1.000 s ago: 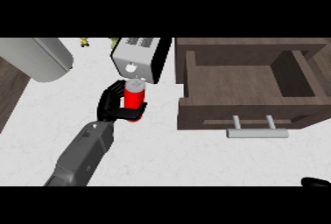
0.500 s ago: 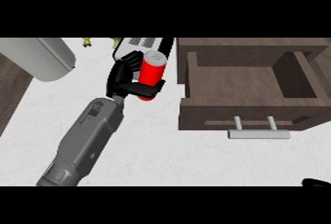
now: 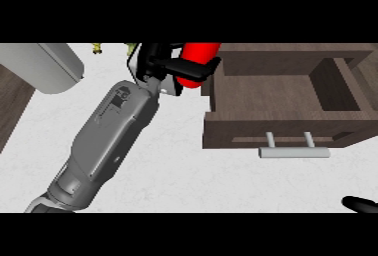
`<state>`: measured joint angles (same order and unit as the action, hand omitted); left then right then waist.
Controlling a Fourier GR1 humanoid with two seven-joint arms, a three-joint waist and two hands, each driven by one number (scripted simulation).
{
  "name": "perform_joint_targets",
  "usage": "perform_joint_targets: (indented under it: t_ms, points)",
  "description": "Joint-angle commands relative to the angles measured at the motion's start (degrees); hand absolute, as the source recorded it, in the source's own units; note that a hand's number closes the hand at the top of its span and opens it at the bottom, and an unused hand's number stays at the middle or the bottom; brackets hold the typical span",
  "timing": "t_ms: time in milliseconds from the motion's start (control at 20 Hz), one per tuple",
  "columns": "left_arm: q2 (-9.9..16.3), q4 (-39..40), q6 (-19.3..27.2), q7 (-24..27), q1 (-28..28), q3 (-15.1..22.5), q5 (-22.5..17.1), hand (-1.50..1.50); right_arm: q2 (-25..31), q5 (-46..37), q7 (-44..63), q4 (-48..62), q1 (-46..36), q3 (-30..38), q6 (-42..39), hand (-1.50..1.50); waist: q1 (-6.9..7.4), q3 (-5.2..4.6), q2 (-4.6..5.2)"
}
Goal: Pick up the can, place it into the drawer and close the drawer
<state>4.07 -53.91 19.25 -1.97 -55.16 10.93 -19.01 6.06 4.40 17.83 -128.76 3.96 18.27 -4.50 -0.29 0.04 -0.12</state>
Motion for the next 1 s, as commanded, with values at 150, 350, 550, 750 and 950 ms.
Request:
perform_joint_targets:
  t_ms: [150, 350, 550, 750, 950]
  points:
    - [-2.4, 2.3, 3.7, -7.5, -11.0, -0.6, 3.8, 1.5, -1.0, -1.1, -2.8, 2.2, 1.0, -0.5, -0.5, -1.5, -0.42, 0.0, 0.14]
    - [-3.8, 8.2, 3.7, -5.3, -15.1, -1.7, 5.1, 1.5, -0.6, 2.2, -0.6, -0.8, 1.4, 1.6, -0.3, -1.5, -0.98, 0.0, 0.22]
    - [-4.0, 14.1, 6.1, -8.0, -22.6, -2.0, 1.6, 1.5, -1.1, -1.8, 0.8, -2.0, 0.3, -2.2, 0.5, -1.5, -1.63, 0.01, 0.41]
    - [-4.1, 20.2, 3.1, -7.5, -26.5, -2.5, 2.7, 1.5, -1.1, -3.0, 3.2, -3.9, -1.7, -2.9, 2.3, -1.5, -1.62, 0.0, 0.51]
    - [-4.1, 24.3, 7.0, -8.3, -31.6, 1.3, -2.1, 1.5, 1.7, 2.2, 2.1, -0.9, -2.3, 0.8, -0.5, -1.5, -3.27, 0.07, 0.71]
